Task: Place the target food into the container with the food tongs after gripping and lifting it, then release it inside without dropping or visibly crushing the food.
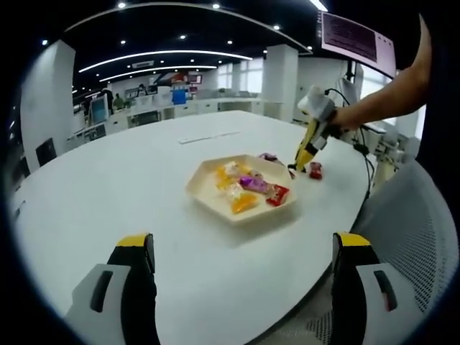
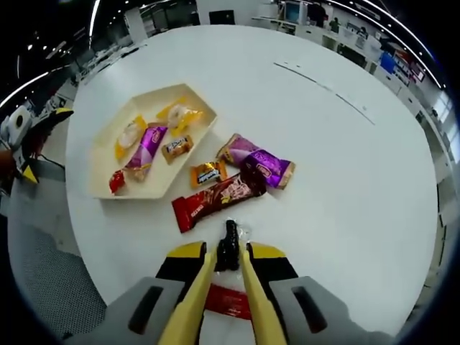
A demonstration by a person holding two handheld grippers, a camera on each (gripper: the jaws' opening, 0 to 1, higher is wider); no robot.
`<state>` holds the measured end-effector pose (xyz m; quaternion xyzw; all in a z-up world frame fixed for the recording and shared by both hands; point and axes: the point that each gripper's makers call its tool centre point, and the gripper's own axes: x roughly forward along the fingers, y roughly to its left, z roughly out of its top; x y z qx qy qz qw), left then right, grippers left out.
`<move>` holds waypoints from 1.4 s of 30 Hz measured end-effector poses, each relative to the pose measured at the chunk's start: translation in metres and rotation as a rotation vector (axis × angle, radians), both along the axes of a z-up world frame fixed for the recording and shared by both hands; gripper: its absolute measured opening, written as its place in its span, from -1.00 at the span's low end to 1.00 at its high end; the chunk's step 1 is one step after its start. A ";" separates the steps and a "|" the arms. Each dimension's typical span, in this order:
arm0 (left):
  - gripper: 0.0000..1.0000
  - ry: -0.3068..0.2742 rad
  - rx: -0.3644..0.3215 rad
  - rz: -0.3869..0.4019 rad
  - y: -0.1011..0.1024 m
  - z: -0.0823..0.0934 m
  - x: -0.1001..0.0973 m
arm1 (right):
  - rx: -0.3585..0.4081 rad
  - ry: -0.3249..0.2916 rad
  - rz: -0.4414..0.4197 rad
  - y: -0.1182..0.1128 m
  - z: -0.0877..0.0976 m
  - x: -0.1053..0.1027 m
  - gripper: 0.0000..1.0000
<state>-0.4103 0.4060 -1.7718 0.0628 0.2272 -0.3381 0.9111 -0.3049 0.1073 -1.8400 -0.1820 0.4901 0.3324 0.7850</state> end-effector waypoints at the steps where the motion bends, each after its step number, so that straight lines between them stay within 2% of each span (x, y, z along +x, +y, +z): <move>1: 0.99 0.002 -0.005 0.008 0.001 0.000 0.001 | 0.001 -0.001 0.002 0.000 0.000 0.000 -0.59; 13: 0.99 0.004 0.017 0.004 0.001 -0.002 0.000 | -0.012 0.002 0.012 -0.006 0.005 -0.003 -0.60; 19: 0.99 0.002 0.040 -0.020 -0.002 -0.004 -0.002 | 0.011 -0.015 -0.006 -0.006 0.020 -0.001 -0.59; 27: 0.99 0.000 0.035 -0.019 -0.001 -0.004 -0.002 | 0.008 -0.017 -0.018 -0.012 0.026 0.001 -0.60; 38: 0.99 -0.009 0.020 -0.014 -0.001 0.000 -0.001 | 0.000 -0.022 0.008 -0.013 0.035 0.002 -0.58; 42: 0.99 -0.007 0.012 -0.013 -0.001 0.000 -0.001 | 0.014 -0.022 0.011 -0.012 0.046 0.006 -0.58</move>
